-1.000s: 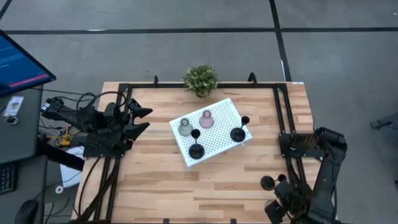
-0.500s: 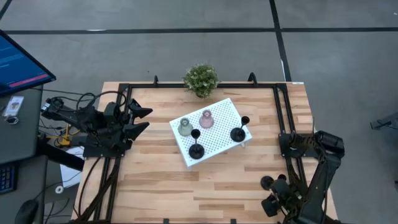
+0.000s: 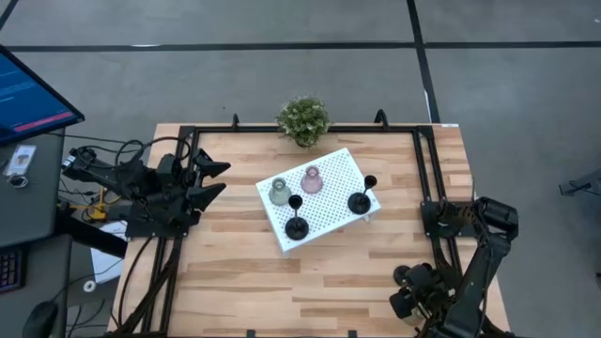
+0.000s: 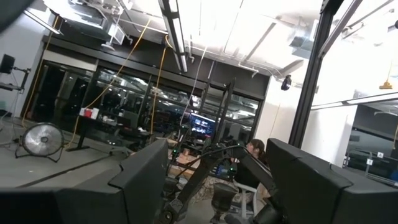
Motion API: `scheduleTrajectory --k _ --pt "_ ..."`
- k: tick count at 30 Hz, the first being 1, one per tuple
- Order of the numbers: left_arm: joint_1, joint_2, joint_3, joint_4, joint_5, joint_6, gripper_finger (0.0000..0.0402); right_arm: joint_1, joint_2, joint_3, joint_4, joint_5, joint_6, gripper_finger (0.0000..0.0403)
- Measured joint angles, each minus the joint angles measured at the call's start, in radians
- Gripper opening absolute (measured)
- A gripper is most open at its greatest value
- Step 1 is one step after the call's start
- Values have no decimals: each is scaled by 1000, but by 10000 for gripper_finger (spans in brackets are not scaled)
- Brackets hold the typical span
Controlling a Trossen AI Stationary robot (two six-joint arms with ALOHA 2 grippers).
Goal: Pick & Place candle stick holders
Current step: Put the black candle holder onto the shelf
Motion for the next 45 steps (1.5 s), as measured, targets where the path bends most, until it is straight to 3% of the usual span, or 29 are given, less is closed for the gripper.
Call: scheduleTrajectory --k 3,11,25,37,41,45 --pt "0 0 0 0 0 2 274 -2 0 0 -4 4 0 191" --pt "0 0 0 0 0 2 274 -11 0 0 -7 8 -28 13" --pt "0 0 0 0 0 2 274 -28 0 5 -2 28 -35 1" --pt "0 0 0 0 0 -1 274 60 0 154 -13 29 -63 1" --pt "0 0 0 0 0 2 274 81 0 161 16 20 -63 21" --pt "0 0 0 0 0 2 274 77 0 161 29 -22 -63 73"
